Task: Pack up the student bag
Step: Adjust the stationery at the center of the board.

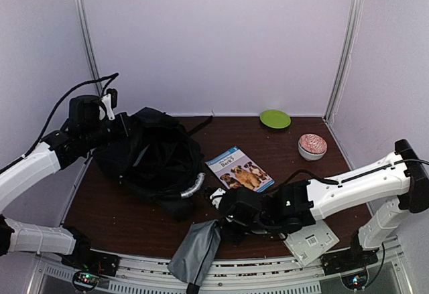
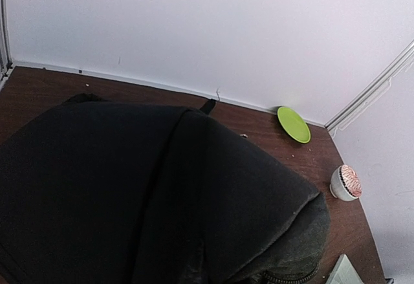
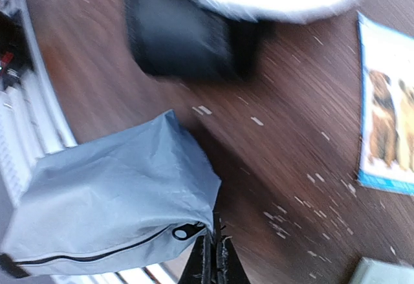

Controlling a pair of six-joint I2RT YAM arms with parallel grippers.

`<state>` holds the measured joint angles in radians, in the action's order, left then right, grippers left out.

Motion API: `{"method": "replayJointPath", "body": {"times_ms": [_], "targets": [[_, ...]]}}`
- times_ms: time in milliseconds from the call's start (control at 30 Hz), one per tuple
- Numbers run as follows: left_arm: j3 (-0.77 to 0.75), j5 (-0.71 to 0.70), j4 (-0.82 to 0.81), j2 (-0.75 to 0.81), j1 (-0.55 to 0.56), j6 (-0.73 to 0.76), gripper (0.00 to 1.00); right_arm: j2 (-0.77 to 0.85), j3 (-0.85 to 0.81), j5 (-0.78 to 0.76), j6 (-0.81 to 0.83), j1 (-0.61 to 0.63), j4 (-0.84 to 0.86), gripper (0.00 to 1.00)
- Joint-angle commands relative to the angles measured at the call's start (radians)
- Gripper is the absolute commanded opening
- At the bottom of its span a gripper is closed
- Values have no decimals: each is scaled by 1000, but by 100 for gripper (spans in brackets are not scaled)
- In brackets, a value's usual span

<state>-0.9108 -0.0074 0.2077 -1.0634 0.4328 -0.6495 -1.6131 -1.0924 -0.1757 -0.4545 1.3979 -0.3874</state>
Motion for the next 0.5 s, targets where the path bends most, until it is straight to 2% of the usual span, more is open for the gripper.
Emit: {"method": "replayJointPath", "body": {"times_ms": [0, 200, 467], "targets": [[-9, -83, -33, -53, -26, -33, 0, 88, 118, -145, -41, -56, -48, 0], [44, -56, -47, -59, -26, -51, 0, 148, 208, -131, -32, -194, 35, 0], [162, -24, -63, 10, -17, -83, 0, 71, 155, -111, 48, -347, 82, 0]]}}
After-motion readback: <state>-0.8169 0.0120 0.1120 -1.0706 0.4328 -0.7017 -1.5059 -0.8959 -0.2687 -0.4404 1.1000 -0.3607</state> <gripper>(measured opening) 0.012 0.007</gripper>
